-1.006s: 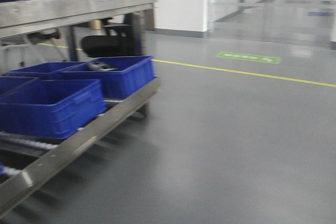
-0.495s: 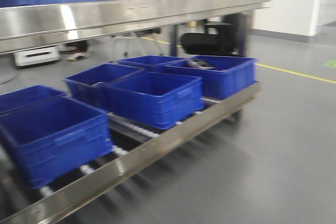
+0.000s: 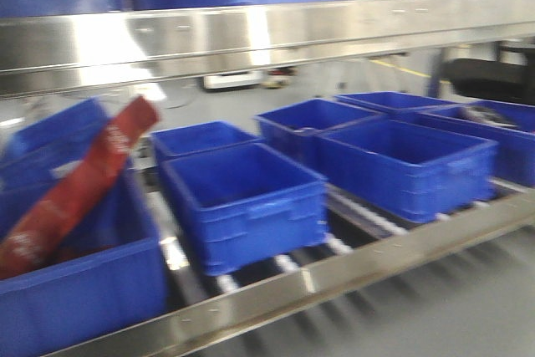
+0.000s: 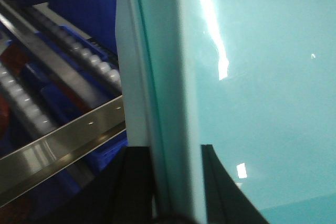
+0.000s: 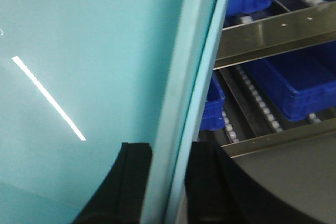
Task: Move two blue bins to right shelf middle
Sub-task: 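Turn the base toward the shelf of blue bins, then drive up to the shelf, holding the teal bin above the upper shelf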
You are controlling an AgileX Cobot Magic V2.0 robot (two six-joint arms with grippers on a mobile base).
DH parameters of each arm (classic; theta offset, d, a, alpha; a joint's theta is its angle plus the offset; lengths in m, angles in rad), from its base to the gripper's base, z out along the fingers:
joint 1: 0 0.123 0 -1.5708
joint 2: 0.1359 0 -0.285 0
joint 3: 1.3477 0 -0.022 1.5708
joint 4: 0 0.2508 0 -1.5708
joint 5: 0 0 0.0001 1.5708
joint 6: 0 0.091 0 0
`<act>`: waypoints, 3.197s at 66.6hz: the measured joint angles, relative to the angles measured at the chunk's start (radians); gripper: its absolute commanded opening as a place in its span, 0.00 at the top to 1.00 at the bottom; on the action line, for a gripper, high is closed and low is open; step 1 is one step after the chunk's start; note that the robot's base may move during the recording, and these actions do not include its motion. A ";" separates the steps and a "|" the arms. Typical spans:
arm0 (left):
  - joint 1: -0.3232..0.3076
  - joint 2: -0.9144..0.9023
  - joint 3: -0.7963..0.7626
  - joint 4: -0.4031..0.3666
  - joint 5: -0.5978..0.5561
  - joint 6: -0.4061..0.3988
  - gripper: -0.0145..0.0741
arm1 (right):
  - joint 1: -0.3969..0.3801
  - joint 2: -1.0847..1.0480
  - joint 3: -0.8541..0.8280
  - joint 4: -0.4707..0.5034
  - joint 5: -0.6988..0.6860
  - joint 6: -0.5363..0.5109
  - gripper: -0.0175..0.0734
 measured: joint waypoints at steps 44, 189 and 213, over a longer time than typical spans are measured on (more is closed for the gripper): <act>0.000 0.000 0.000 0.002 0.000 0.000 0.96 | 0.000 0.000 0.000 0.000 0.000 0.000 0.98; 0.000 0.000 0.000 0.002 0.000 0.000 0.96 | 0.000 0.000 0.000 0.000 0.000 0.000 0.98; 0.000 0.000 0.000 0.002 0.000 0.000 0.96 | 0.000 0.000 0.000 0.000 0.000 0.000 0.98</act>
